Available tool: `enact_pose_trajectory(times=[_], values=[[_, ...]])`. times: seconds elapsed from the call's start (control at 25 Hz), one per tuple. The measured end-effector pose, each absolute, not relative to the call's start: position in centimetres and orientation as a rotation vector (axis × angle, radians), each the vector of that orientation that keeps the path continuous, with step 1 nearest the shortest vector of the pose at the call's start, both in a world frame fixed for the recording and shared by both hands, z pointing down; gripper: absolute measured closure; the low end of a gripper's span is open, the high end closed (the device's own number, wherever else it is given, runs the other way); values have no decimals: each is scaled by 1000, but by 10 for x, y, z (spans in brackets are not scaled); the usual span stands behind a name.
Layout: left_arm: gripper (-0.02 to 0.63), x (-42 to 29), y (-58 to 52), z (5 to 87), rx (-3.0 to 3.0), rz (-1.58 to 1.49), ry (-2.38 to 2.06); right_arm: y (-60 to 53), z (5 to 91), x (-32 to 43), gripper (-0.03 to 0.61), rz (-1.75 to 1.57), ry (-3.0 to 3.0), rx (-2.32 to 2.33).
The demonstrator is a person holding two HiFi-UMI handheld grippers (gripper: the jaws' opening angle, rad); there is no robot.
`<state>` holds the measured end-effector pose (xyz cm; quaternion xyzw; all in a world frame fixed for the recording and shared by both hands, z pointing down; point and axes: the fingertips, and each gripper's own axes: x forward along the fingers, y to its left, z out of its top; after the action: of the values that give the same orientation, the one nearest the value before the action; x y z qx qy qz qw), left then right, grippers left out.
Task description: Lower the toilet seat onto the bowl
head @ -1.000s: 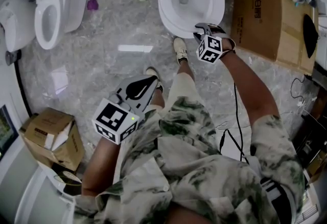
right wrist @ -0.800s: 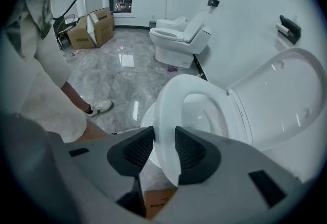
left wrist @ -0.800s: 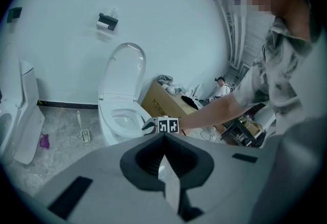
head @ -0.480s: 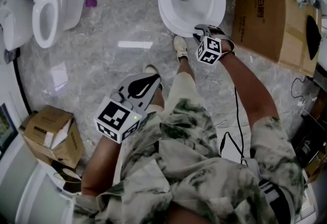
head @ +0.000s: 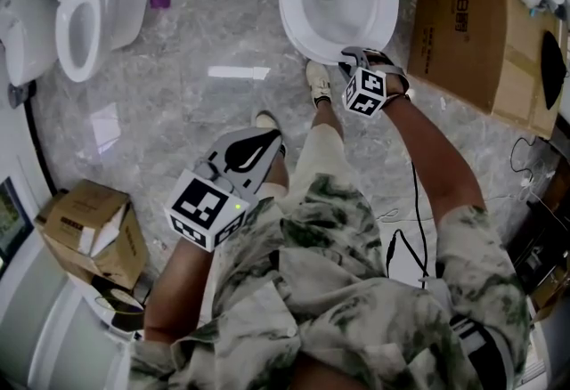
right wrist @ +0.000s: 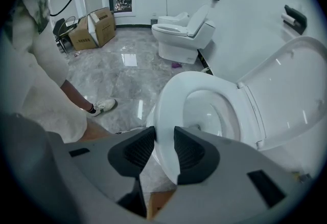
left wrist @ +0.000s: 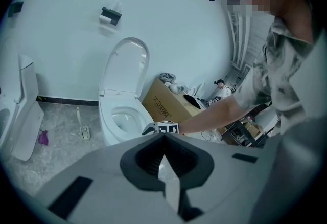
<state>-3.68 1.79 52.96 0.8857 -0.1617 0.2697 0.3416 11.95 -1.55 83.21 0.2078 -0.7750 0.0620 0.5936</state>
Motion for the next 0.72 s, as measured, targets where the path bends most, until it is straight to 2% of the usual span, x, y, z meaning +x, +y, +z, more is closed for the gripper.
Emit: enact_pose_trajectory(times=[0.72], values=[[592,-29,5,559,2271,742,-429,-9,884,119,443,189,-1792,452]])
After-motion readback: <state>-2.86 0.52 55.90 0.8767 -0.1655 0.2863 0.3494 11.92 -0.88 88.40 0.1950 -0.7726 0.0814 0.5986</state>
